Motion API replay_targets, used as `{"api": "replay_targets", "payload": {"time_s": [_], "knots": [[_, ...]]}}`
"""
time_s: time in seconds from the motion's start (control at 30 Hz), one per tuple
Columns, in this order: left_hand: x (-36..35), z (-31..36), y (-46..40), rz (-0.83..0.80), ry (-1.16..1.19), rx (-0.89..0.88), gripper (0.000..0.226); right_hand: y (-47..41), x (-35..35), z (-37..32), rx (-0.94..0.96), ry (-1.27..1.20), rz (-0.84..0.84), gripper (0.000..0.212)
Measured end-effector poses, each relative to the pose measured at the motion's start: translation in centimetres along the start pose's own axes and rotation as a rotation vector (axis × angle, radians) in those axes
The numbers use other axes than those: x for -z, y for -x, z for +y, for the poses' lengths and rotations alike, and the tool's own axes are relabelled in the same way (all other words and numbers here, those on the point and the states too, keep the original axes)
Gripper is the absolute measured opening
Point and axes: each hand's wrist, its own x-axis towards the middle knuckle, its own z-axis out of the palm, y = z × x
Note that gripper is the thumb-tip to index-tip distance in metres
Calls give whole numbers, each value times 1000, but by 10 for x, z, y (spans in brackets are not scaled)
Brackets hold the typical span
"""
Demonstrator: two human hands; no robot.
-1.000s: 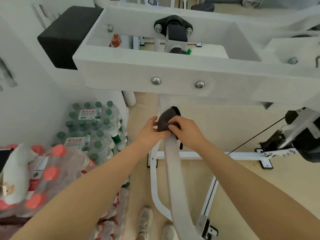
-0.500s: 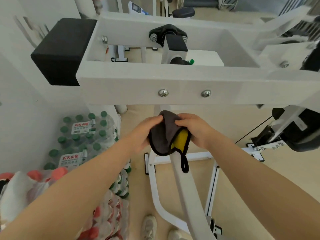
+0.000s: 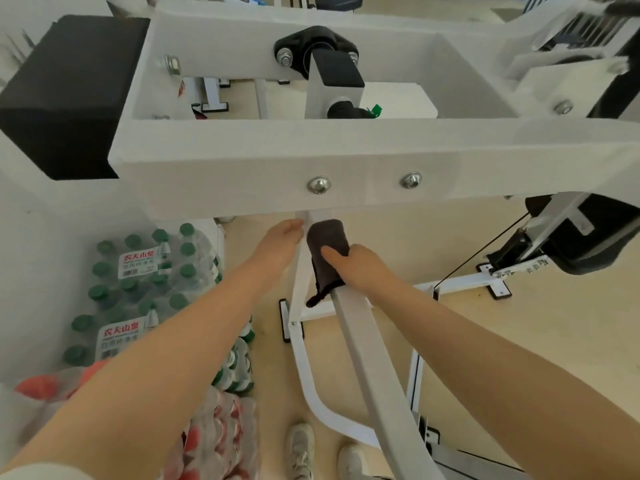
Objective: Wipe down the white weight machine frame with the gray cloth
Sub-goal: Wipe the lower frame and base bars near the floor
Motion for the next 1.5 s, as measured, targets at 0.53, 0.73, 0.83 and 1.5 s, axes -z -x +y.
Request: {"api": "replay_targets", "payload": {"time_s": [0.53, 0.73, 0.83, 1.5], "knots": [[-9, -7, -20, -108, 62, 1, 30, -7, -24, 10, -117, 370, 50, 64], [-8, -19, -23, -137, 114, 12, 45, -41, -26, -17, -26, 263, 137, 78], [-11, -19, -22, -143, 134, 24, 45, -35, -24, -12, 25, 245, 118, 82], [-49, -36, 59, -33, 284, 82, 42, 76, -38, 55, 70, 310, 72, 83]]}}
